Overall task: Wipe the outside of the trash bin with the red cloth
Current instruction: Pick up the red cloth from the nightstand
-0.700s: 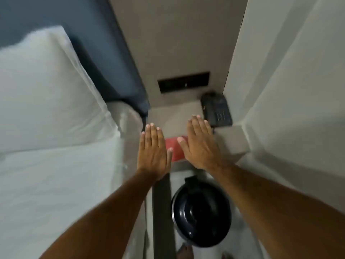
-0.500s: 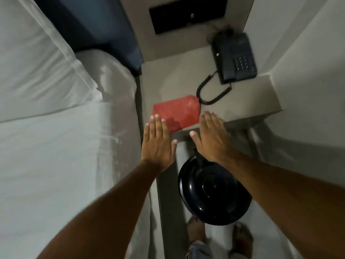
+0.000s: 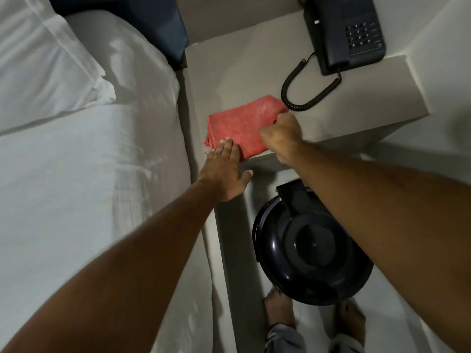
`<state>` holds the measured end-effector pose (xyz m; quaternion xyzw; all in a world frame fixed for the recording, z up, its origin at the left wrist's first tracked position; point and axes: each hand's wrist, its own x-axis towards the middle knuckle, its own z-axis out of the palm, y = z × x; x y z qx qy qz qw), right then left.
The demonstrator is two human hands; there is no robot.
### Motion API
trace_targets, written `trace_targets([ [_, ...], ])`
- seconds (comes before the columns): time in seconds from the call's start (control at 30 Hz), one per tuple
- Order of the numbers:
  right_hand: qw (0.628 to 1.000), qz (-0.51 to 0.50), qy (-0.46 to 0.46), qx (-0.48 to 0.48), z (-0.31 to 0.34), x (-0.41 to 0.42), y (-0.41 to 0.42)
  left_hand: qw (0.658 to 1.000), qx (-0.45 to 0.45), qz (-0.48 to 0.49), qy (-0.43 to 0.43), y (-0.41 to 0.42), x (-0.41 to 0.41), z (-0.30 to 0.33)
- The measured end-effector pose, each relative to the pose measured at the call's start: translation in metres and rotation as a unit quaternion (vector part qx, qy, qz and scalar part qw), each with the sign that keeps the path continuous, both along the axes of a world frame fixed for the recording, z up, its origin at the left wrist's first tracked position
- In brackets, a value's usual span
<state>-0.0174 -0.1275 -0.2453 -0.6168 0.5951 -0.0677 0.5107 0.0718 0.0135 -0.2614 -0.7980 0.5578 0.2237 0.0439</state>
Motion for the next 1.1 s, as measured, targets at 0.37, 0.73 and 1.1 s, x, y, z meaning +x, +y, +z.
trace_targets([
  [0.37,0.892,-0.139,-0.383,0.197,0.09,-0.086,0.094,0.942,-0.305,0.099,0.099,0.045,-0.08,0.052],
  [0.73,0.783,-0.217,-0.544,0.21,0.124,-0.318,0.189,0.913,-0.398,-0.057,0.072,0.131,-0.289,0.094],
  [1.1,0.73,-0.406,-0.54,0.104,-0.037,-0.411,0.188,0.887,-0.34,-0.313,0.0,0.087,-0.36,-0.041],
])
